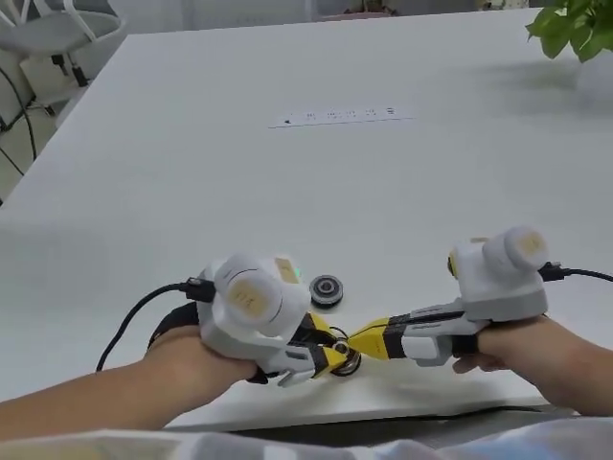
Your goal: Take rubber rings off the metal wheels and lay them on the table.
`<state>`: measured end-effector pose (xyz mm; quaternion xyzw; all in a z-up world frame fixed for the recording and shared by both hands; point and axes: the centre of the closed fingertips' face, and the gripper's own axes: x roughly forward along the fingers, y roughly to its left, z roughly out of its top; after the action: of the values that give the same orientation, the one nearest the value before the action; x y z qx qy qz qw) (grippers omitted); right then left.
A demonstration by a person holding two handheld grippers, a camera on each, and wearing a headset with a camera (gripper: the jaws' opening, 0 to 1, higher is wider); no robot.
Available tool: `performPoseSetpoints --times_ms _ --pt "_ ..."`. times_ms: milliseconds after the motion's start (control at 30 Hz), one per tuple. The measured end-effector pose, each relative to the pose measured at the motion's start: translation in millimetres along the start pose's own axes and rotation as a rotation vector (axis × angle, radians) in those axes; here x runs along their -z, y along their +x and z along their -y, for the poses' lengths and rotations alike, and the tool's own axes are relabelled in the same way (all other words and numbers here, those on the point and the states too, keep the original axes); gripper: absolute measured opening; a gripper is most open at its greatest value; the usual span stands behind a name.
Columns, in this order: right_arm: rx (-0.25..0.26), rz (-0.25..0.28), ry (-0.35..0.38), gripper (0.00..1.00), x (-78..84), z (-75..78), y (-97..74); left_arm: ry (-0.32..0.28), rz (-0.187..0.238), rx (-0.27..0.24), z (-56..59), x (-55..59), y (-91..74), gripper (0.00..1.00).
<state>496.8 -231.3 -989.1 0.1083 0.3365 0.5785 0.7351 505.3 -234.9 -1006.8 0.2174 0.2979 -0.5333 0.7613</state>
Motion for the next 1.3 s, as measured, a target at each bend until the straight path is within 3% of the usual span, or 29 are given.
performPoseSetpoints --times_ms 500,633,1033,1300 --pt "-0.004 0.017 0.013 0.0 -4.5 5.1 -3.0 0.005 0.006 0.02 0.2 -2.2 -8.5 0.16" --pt "-0.01 0.022 0.014 0.0 -6.1 2.8 -3.3 -0.001 0.017 0.03 2.4 -4.4 -13.9 0.25" --pt "-0.029 0.036 0.009 0.0 -14.2 -7.2 -3.8 -0.025 0.053 0.019 3.2 -13.1 -41.1 0.28" --pt "-0.035 0.041 -0.006 0.0 -23.0 -5.6 -3.8 -0.037 0.059 -0.015 -3.8 -10.4 -62.5 0.34"
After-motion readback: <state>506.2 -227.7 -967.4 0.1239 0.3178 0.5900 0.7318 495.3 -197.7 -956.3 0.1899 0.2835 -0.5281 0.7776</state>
